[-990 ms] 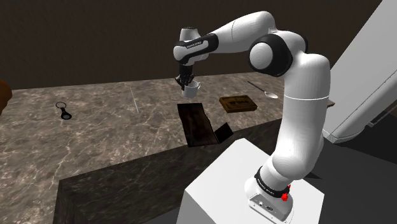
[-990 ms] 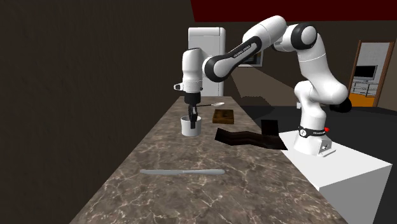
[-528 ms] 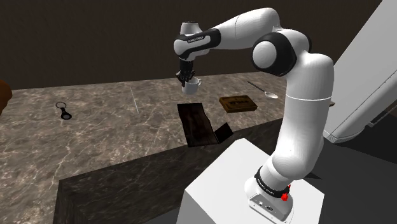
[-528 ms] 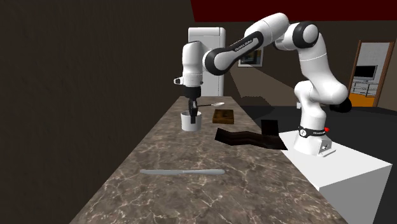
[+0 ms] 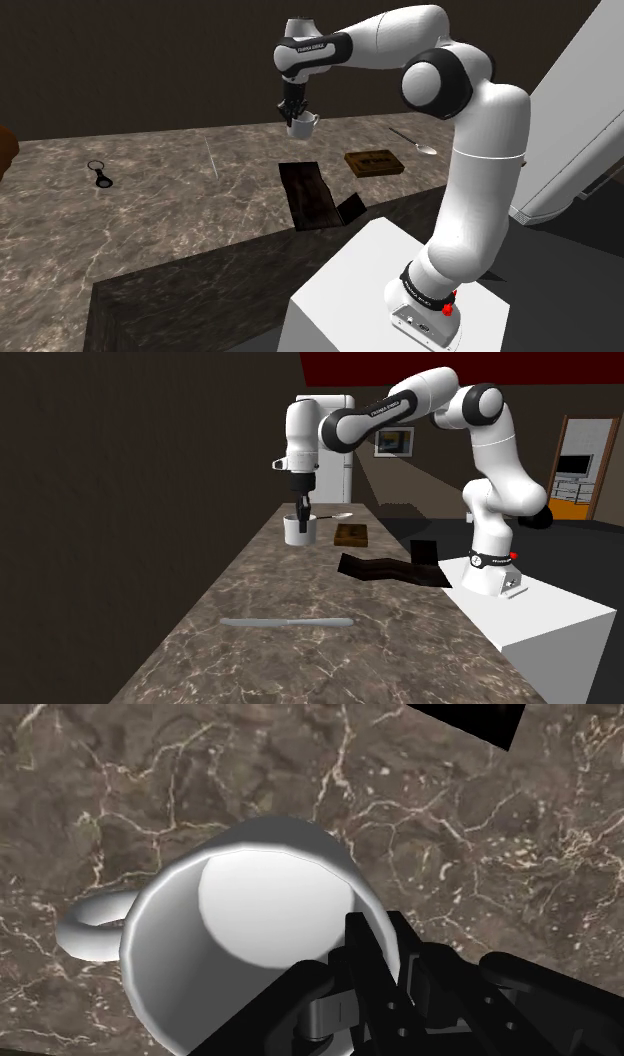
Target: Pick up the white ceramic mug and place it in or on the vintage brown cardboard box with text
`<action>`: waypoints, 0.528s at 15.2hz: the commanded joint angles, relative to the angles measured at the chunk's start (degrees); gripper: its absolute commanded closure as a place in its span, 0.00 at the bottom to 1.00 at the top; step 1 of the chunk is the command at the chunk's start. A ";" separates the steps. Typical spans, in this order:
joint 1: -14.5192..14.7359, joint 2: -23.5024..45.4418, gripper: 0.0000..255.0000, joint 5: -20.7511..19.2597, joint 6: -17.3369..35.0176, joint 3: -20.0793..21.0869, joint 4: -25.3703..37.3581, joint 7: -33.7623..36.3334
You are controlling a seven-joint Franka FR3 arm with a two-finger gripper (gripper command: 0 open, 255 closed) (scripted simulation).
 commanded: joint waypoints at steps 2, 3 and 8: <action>-0.02 -0.56 1.00 -0.04 -2.14 -0.04 1.57 -0.06; -0.02 -0.71 1.00 -0.05 -2.85 -0.05 2.13 -0.07; -0.04 -1.27 1.00 -0.09 -6.45 -0.08 5.17 -0.15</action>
